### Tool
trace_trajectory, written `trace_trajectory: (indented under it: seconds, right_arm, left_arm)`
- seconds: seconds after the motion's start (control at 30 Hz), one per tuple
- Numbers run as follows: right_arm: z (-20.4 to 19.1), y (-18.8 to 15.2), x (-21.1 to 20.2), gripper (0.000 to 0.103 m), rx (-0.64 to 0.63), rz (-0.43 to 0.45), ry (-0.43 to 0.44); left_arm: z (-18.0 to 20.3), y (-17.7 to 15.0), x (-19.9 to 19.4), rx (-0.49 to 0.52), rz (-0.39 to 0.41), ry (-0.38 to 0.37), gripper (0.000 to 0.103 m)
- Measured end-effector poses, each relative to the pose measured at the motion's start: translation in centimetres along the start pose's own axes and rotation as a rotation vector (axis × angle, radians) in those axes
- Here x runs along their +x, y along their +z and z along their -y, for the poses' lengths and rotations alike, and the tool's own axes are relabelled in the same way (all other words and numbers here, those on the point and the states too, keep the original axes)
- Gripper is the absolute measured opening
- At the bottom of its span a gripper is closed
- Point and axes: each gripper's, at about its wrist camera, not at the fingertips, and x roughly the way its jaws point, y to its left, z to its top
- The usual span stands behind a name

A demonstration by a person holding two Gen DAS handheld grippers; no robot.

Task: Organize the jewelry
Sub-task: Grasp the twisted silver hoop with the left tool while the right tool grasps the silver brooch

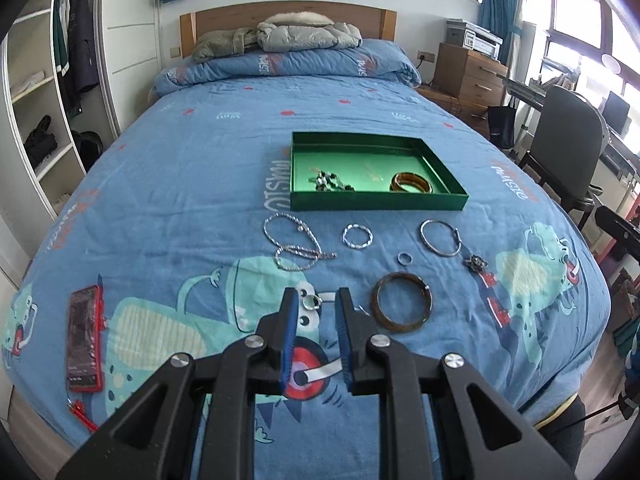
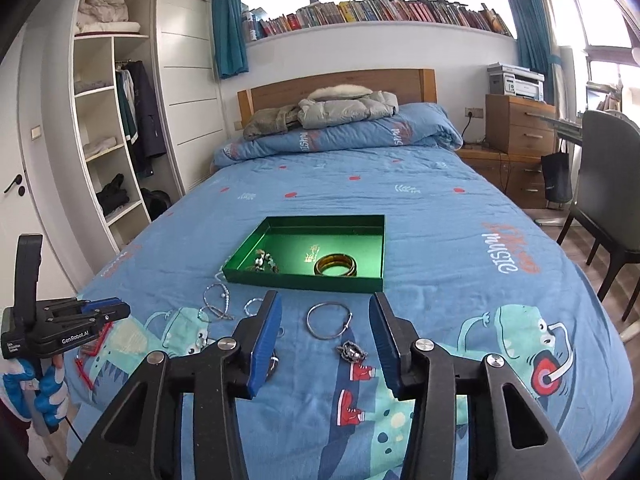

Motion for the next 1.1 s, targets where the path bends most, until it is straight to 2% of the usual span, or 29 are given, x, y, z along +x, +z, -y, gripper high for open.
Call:
trace_trajectory:
  seconds: [0.27, 0.5, 0.77, 1.1]
  right_arm:
    - [2.0, -3.3, 4.1, 0.042, 0.033, -0.095, 0.005]
    - [3.4, -5.2, 7.3, 0.042, 0.045, -0.166, 0.014]
    - [4.7, -5.9, 10.6, 0.042, 0.028, -0.220, 0.037]
    - [4.5, -6.8, 15.5, 0.042, -0.053, -0.302, 0.077]
  left_arm:
    - [0.1, -3.5, 5.5, -0.050, -0.125, -0.079, 0.018]
    - [1.3, -3.7, 9.1, -0.044, -0.166, -0.099, 0.018]
    - [0.9, -3.1, 13.1, -0.090, -0.235, -0.034, 0.018]
    - [2.2, -3.3, 14.5, -0.037, -0.242, 0.021, 0.020]
